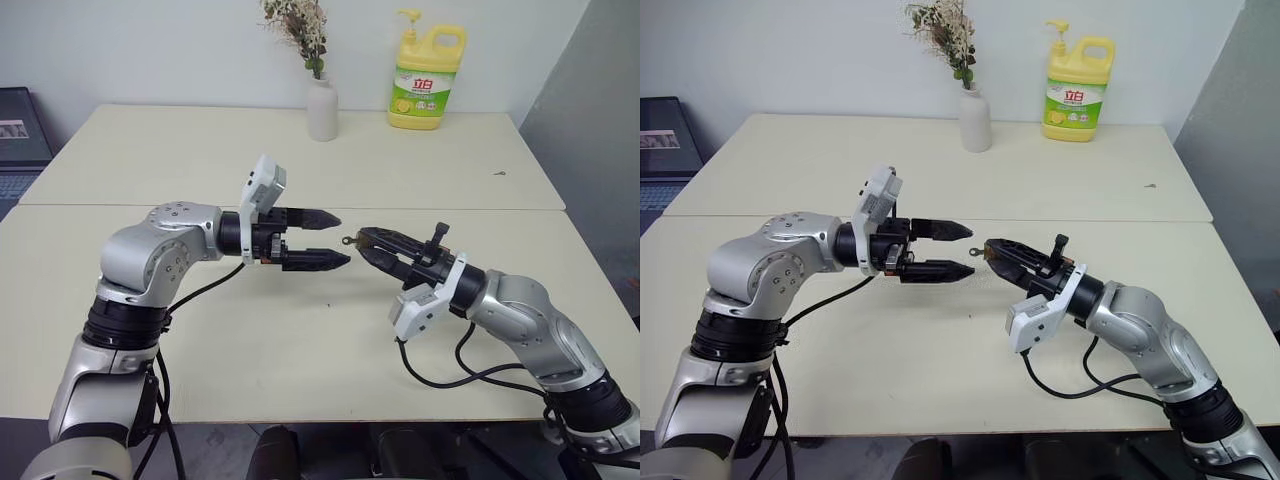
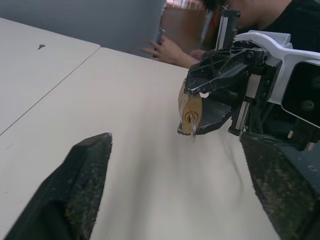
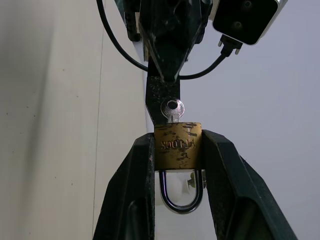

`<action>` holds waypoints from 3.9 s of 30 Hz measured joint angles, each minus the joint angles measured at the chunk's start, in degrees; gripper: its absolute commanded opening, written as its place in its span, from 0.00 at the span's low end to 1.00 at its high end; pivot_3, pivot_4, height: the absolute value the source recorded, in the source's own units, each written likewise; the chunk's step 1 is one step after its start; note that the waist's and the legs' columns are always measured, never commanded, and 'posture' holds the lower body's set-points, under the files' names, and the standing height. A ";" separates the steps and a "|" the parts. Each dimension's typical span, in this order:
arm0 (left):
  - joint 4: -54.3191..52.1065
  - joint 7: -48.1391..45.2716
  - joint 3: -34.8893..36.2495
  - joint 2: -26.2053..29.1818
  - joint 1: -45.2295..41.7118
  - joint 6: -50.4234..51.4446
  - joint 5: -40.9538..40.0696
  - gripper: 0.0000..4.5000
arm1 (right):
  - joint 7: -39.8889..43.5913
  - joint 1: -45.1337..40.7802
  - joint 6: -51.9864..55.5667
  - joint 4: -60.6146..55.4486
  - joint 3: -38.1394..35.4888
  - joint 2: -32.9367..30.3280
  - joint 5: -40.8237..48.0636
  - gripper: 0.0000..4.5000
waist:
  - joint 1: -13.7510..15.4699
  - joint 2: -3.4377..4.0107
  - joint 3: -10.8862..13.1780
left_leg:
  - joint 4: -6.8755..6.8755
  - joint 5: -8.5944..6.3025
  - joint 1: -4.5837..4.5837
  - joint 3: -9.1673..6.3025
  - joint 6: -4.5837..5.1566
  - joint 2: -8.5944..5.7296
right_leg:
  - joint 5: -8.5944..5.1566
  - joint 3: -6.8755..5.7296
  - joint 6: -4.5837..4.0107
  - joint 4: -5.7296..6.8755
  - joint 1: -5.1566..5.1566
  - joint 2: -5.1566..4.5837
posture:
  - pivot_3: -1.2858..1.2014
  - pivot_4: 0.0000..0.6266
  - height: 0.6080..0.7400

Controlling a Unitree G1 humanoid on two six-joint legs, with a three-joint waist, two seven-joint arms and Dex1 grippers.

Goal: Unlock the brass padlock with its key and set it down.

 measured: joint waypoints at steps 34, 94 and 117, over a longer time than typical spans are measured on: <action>0.38 -6.79 -1.40 -1.05 1.44 -21.04 10.95 0.00 | 2.58 0.55 1.90 0.59 -0.20 2.98 2.16 0.21 | 0.01 0.00 0.00 | 0.01 0.00 0.02 -0.05 0.00 0.00 | 0.01 -0.02 -0.01 0.00 0.04 0.00 | 0.52 0.24 1.00; -1.51 4.11 1.76 -4.07 0.07 2.54 1.17 0.65 | 3.09 -1.84 -0.54 3.33 -0.30 4.21 2.70 0.21 | -0.03 0.00 0.00 | 0.03 0.01 0.08 -0.28 0.00 -0.02 | 0.00 -0.16 -0.01 0.00 0.20 0.00 | 0.52 0.24 1.00; -1.47 2.82 0.60 -3.79 0.57 0.49 3.17 0.03 | 5.77 -3.53 1.79 4.73 0.12 4.68 3.53 0.37 | -0.02 0.00 0.00 | 0.03 0.01 0.08 -0.31 0.00 -0.03 | 0.00 -0.16 -0.01 -0.01 0.21 0.01 | 0.52 0.24 1.00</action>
